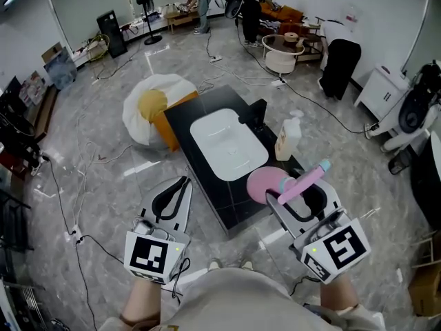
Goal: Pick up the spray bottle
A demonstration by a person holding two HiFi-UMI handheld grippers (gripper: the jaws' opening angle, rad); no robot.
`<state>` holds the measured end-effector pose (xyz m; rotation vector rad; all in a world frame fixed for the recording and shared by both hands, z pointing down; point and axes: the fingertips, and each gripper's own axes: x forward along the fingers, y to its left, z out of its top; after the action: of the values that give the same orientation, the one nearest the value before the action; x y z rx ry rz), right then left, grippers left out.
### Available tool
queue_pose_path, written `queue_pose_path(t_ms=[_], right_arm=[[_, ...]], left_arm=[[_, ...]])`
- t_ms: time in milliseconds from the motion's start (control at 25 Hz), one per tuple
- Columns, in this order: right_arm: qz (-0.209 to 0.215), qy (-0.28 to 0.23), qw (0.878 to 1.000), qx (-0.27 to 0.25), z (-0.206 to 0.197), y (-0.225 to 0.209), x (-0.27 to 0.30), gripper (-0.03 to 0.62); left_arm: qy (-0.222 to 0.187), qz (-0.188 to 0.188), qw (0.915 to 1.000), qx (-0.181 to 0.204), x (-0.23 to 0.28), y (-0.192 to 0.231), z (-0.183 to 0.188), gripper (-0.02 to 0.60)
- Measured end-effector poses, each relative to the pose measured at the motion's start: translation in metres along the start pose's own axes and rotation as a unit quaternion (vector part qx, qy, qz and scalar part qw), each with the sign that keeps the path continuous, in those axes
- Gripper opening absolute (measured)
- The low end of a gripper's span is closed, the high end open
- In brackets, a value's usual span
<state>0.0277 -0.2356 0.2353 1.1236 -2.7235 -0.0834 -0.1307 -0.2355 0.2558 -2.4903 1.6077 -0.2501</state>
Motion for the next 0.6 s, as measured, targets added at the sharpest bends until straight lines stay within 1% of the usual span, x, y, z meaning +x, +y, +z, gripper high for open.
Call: queue_pose_path(t_ms=[80, 160, 320, 400, 600], right_arm=[[0.005, 0.013, 1.000, 0.013, -0.013, 0.004, 0.001, 0.255], [0.007, 0.029, 0.999, 0.014, -0.028, 0.008, 0.003, 0.255], [-0.015, 0.071, 0.997, 0.009, -0.062, 0.006, 0.009, 0.253], [-0.023, 0.090, 0.996, 0.011, -0.075, 0.006, 0.010, 0.253], [-0.014, 0.106, 0.994, 0.010, -0.086, 0.016, 0.015, 0.253]], left_arm=[[0.012, 0.002, 0.9999, 0.011, -0.004, -0.003, -0.009, 0.034], [0.023, -0.004, 0.9996, 0.017, -0.006, -0.008, -0.020, 0.034], [0.032, -0.024, 0.9992, -0.004, -0.010, -0.015, -0.039, 0.034], [0.039, -0.030, 0.9988, -0.003, -0.011, -0.017, -0.049, 0.034], [0.054, -0.032, 0.9979, -0.012, -0.014, -0.018, -0.067, 0.034]])
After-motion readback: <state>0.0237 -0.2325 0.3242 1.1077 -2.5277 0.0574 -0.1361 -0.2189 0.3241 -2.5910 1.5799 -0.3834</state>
